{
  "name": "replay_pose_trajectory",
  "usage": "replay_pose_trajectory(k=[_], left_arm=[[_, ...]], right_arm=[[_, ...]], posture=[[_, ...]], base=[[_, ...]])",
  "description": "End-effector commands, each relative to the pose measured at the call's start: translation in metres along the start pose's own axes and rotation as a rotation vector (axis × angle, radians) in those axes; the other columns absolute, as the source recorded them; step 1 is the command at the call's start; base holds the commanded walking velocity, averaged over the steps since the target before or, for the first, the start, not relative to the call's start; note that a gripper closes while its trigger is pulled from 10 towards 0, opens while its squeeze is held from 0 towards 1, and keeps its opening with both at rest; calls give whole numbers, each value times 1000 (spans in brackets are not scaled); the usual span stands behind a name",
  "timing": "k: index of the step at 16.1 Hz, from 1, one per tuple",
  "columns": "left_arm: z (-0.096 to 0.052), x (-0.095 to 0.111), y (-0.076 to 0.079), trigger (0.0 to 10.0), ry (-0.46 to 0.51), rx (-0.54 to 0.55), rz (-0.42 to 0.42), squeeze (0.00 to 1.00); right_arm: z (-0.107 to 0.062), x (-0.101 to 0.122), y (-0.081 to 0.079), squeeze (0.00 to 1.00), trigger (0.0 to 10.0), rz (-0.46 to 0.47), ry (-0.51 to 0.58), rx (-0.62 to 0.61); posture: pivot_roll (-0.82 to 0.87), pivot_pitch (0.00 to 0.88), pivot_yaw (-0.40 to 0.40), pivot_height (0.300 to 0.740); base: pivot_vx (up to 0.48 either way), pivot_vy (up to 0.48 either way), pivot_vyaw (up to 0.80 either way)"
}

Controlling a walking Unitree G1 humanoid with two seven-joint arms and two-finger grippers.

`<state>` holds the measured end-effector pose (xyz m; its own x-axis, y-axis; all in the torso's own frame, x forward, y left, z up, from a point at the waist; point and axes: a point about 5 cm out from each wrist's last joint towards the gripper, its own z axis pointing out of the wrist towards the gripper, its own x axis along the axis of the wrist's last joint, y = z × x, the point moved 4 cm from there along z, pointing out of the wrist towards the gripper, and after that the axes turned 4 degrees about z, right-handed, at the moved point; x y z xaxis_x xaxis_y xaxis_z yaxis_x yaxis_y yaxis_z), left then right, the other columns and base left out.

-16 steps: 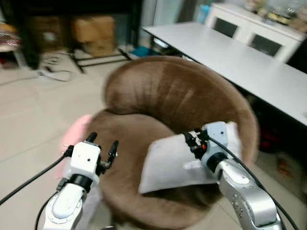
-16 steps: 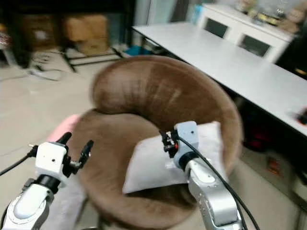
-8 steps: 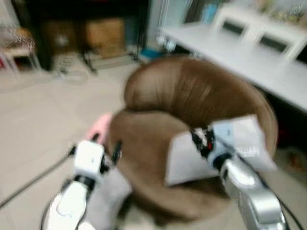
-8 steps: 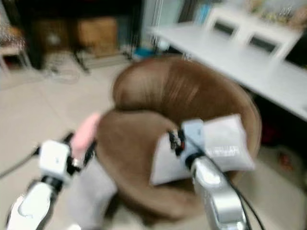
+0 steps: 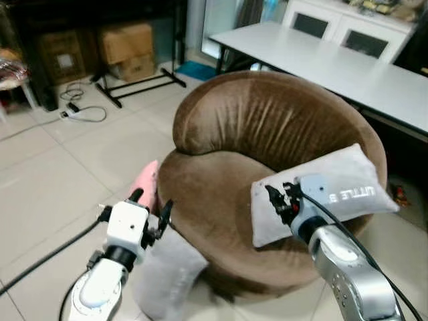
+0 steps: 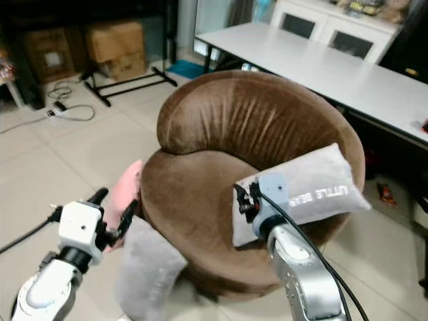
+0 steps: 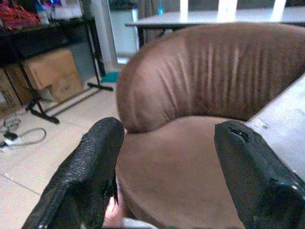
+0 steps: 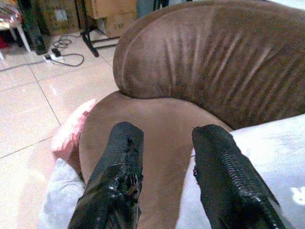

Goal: Move the pillow to the sofa from floor

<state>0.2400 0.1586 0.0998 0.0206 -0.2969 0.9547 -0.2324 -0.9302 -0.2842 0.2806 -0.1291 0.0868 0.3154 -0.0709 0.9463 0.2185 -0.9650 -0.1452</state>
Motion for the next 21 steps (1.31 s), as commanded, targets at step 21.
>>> replay_pose_trajectory(k=[21], left_arm=[[34,9,-6,10000,43,-117,11,0]], right_arm=[[-28,-5,20,0,10000,137,59,-265]], posture=[[-55,23,89,740]], base=[[0,332,-267]])
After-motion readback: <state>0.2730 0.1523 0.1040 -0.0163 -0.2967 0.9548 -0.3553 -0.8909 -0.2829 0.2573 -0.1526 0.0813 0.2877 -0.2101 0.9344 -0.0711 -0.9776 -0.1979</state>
